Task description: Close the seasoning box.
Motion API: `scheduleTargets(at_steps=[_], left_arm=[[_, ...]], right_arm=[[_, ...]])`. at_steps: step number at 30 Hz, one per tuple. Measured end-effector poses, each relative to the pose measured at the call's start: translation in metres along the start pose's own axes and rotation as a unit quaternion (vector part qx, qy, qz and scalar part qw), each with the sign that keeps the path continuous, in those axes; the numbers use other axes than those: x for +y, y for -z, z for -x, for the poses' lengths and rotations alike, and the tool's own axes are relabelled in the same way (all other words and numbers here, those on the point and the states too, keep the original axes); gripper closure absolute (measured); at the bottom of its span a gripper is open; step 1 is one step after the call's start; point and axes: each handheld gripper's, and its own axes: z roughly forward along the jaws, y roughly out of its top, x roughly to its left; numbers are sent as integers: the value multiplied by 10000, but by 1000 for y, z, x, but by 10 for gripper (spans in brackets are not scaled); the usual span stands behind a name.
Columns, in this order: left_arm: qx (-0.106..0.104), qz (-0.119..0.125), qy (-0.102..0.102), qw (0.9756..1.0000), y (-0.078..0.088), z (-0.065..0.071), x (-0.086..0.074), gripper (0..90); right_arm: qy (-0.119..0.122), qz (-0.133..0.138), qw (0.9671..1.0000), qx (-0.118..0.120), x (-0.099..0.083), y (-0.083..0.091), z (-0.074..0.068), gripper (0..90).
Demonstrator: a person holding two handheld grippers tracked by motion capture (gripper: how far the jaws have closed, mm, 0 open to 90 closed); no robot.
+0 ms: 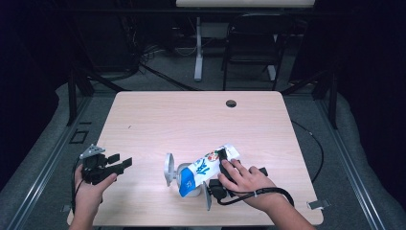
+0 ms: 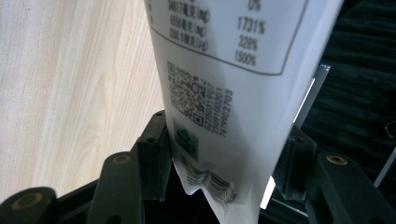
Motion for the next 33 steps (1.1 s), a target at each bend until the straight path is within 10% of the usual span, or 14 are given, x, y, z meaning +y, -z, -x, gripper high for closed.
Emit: scheduleTargets(at_steps=[33], left_arm=[[18, 2, 29, 10000, 0, 0, 0, 395]], right_arm=[[28, 4, 10000, -17, 0, 1, 0, 476]])
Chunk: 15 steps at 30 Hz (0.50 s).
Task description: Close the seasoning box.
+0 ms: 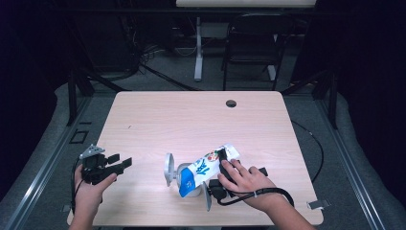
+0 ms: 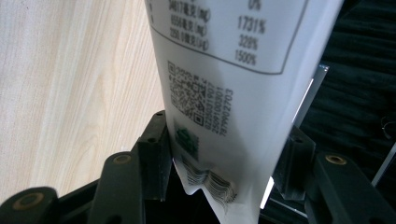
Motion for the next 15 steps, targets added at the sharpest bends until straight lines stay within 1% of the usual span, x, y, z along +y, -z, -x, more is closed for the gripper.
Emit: scheduleTargets(at_steps=[12, 15], left_arm=[[-21, -42, -3, 10000, 1, -1, 0, 395], [-1, 17, 13, 10000, 1, -1, 0, 395]], right_arm=[[18, 0, 10000, -8, 0, 0, 0, 477], [22, -5, 10000, -11, 0, 0, 0, 477]])
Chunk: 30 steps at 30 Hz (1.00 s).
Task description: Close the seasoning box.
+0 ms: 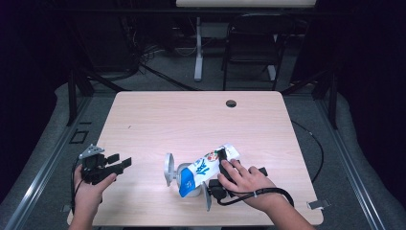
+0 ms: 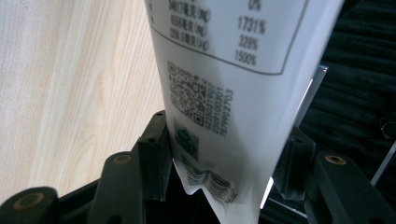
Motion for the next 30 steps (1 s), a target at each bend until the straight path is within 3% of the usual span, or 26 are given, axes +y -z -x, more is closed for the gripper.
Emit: scheduleTargets(at_steps=[30], left_arm=[[8, 9, 9, 10000, 0, -1, 0, 395]], right_arm=[[78, -7, 10000, -16, 1, 0, 1, 481]])
